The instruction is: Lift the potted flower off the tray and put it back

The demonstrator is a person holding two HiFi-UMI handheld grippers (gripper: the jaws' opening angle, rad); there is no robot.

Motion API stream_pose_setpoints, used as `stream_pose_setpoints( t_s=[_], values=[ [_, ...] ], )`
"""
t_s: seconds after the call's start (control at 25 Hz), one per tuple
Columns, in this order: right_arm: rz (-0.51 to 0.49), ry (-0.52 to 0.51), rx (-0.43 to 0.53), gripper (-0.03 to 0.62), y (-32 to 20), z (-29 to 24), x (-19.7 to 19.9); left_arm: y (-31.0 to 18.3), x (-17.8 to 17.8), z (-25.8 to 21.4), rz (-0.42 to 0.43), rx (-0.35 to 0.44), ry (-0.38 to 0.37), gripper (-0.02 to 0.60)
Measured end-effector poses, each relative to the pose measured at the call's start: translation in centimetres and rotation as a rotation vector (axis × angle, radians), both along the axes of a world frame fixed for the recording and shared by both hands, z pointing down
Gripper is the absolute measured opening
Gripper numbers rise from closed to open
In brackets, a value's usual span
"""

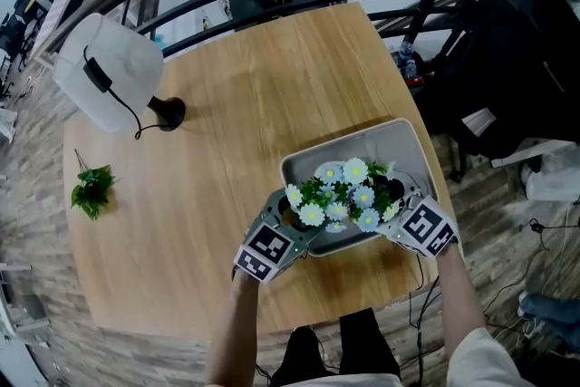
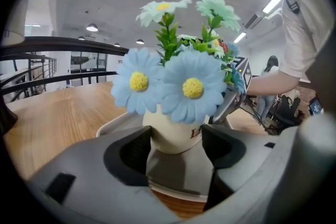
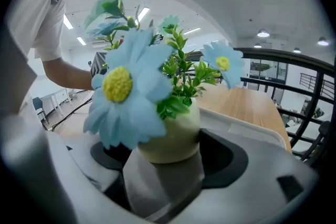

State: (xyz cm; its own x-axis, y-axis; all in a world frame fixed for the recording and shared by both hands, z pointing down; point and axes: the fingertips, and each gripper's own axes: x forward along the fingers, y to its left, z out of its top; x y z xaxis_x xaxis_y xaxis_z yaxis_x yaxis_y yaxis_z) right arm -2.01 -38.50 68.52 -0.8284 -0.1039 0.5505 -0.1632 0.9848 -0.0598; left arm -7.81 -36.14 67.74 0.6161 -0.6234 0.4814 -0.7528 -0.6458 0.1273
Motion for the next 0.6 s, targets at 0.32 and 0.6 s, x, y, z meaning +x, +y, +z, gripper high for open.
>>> stream_pose_setpoints(
  t_s=[0.32,0.6],
  values=[
    [0.017,-0.007,0.003,0.414,0.3,-1.3,-0.3,0.2,-0.3,-1.0,-0.009,0.003,0.023,0.333],
    [0.061,-0.047,0.019,0.414,1.1,-4.8,-0.9,1.0,-0.9,-4.4,-0.012,0.029,0.069,0.333]
  ],
)
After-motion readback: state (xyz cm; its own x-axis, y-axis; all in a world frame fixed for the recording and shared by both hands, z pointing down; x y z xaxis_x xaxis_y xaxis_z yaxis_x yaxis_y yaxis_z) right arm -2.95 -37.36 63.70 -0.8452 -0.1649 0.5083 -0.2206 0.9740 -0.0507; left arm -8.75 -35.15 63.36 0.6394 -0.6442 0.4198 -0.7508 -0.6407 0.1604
